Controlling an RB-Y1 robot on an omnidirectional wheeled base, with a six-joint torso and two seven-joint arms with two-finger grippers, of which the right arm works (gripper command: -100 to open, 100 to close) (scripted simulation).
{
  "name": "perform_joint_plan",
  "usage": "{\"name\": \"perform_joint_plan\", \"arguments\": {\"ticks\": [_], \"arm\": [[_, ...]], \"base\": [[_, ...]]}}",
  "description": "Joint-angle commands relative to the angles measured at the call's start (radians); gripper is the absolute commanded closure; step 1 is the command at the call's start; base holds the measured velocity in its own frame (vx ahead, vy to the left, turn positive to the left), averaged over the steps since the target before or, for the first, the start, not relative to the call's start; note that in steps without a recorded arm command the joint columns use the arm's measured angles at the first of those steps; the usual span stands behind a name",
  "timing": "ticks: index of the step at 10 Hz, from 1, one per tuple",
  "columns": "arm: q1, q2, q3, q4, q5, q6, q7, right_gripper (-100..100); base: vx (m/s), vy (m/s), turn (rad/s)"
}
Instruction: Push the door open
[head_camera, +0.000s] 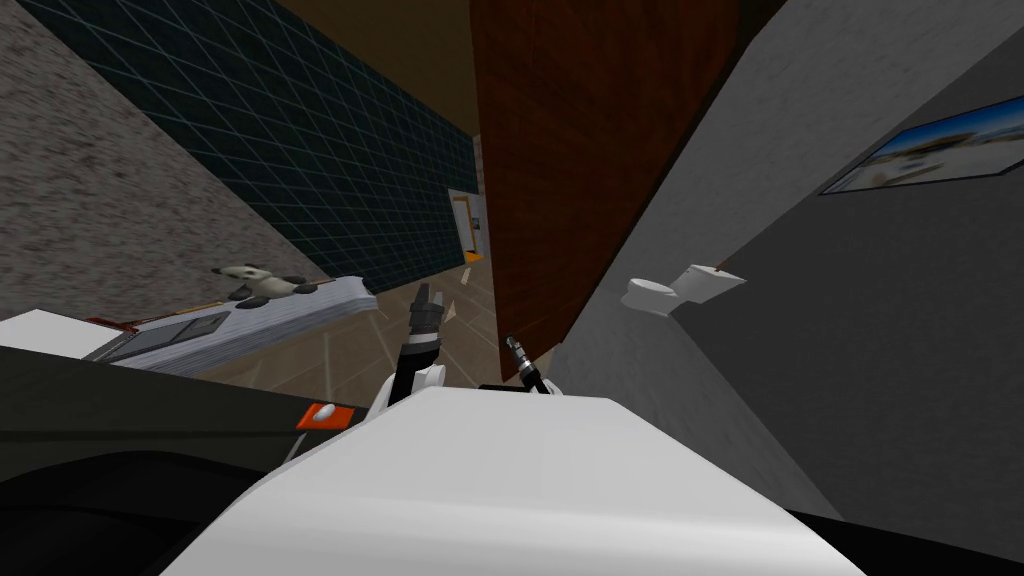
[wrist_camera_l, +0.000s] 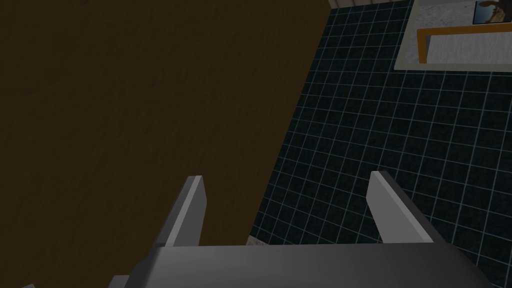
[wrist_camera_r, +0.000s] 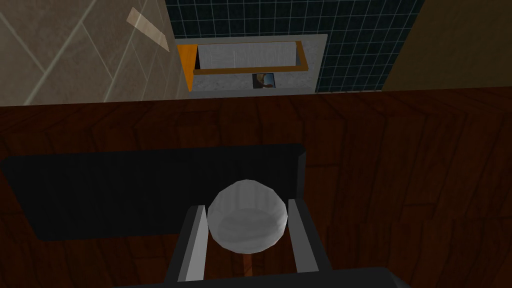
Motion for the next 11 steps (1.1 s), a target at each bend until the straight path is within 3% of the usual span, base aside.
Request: {"name": "perform_joint_plan", "arguments": {"ticks": [1,3,11], "arm": [[-0.001,0.000,-0.001,-0.001,0.000,-0.002,-0.001,100],[-0.001,-0.008,-0.018,0.004,-0.005,0.000,0.003,100],[-0.013,-0.025,-0.108,0.022,-0.030,0.000,0.022,100]], "base": [[-0.005,-0.003,-0.003],[0.045,0.034,-0.014],[0.147,0.151,-0.044]]}}
